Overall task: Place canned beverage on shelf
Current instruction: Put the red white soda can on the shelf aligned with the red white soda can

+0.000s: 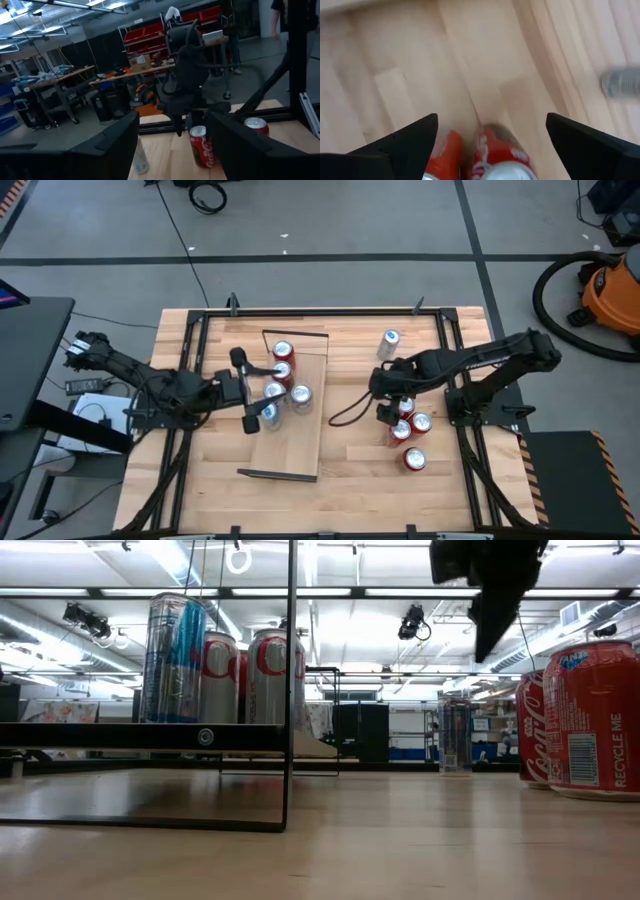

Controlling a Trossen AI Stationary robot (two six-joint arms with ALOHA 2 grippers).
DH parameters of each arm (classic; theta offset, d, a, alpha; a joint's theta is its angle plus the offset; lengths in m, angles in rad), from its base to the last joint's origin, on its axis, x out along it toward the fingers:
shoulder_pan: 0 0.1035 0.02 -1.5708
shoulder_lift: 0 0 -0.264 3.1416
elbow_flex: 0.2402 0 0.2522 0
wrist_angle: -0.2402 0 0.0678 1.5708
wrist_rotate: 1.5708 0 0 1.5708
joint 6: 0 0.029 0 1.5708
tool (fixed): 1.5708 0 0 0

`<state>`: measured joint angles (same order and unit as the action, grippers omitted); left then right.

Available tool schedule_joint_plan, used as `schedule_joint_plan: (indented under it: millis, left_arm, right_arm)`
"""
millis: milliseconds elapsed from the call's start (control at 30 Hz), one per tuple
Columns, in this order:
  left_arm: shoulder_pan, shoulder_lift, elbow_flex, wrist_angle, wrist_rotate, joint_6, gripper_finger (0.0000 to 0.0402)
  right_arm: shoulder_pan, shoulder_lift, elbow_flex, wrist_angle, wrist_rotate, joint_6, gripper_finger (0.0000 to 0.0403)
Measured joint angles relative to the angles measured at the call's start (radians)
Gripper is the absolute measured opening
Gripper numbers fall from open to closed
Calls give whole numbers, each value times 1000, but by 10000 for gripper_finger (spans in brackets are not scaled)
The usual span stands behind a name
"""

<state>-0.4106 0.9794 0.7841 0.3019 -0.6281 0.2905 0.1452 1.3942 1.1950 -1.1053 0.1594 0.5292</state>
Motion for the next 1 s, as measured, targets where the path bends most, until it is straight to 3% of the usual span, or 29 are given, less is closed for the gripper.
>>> schedule_joint_plan:
  millis: [300, 500, 800, 1000]
  left_arm:
    - [-3, 0, 0, -17, -5, -3, 249]
    - [-3, 0, 0, -36, -5, -14, 249]
    - [-2, 0, 0, -44, -38, -10, 249]
    - [-32, -40, 0, -121, -40, -10, 249]
  right_arm:
    - [19, 5, -42, -97, 41, 178, 393]
    - [18, -11, -135, -77, -13, 234, 393]
    - [-19, -13, -256, 25, -107, 207, 387]
    - [-41, -14, -264, 32, -112, 139, 348]
